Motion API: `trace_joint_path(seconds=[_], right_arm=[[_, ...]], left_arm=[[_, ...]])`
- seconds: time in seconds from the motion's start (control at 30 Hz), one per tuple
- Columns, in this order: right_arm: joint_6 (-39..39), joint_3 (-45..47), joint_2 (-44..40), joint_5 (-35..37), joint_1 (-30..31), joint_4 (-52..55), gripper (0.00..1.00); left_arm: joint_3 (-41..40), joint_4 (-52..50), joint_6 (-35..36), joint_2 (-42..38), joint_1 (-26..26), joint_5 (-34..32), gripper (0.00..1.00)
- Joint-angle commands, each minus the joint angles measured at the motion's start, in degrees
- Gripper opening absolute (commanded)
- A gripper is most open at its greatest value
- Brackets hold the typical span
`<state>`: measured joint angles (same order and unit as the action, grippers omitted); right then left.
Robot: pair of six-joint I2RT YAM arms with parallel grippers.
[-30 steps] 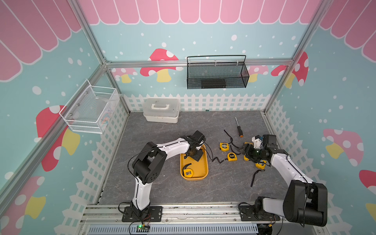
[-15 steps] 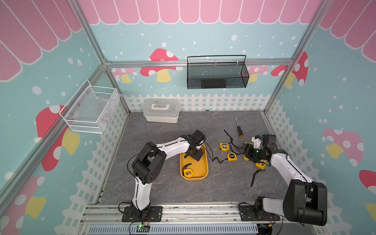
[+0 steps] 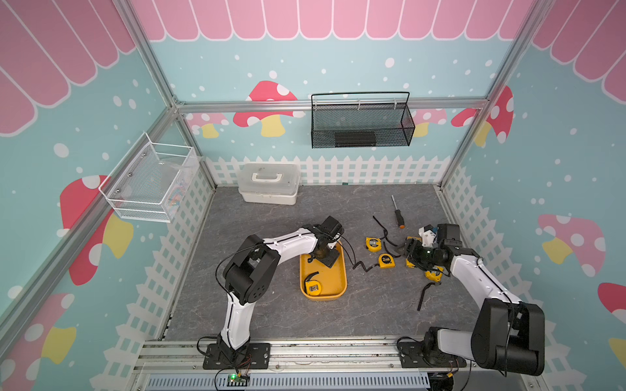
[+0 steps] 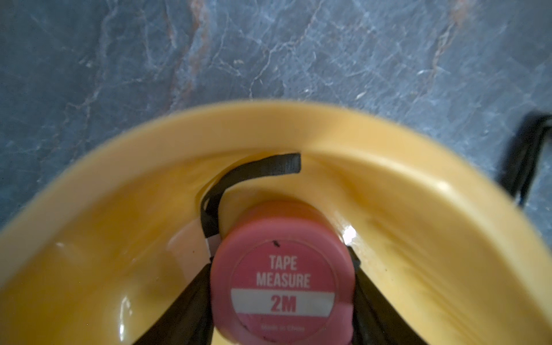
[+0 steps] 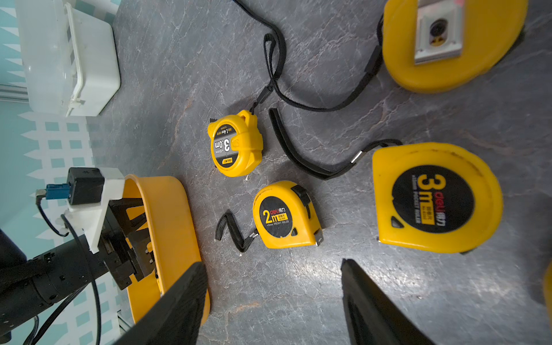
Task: Take the tape measure out of the storage box
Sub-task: Pick up the tape measure from the storage box.
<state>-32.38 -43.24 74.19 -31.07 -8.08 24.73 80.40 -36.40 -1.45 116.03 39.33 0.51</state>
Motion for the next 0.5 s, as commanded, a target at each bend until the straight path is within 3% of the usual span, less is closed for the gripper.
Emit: trace_joint_path(seconds=[0.0,0.47], right_arm=[[0.8,0.3,0.3,-0.7,0.6,-0.4,0.72],[2.1,-1.3,0.9,-3.5,2.5,-0.2,0.69]], left_arm=[[0.8,-0.5,0.6,0.6,-0.3,1.0,0.63],[-3.2,0.8,0.3,-6.6,-0.7,0.5,0.59]])
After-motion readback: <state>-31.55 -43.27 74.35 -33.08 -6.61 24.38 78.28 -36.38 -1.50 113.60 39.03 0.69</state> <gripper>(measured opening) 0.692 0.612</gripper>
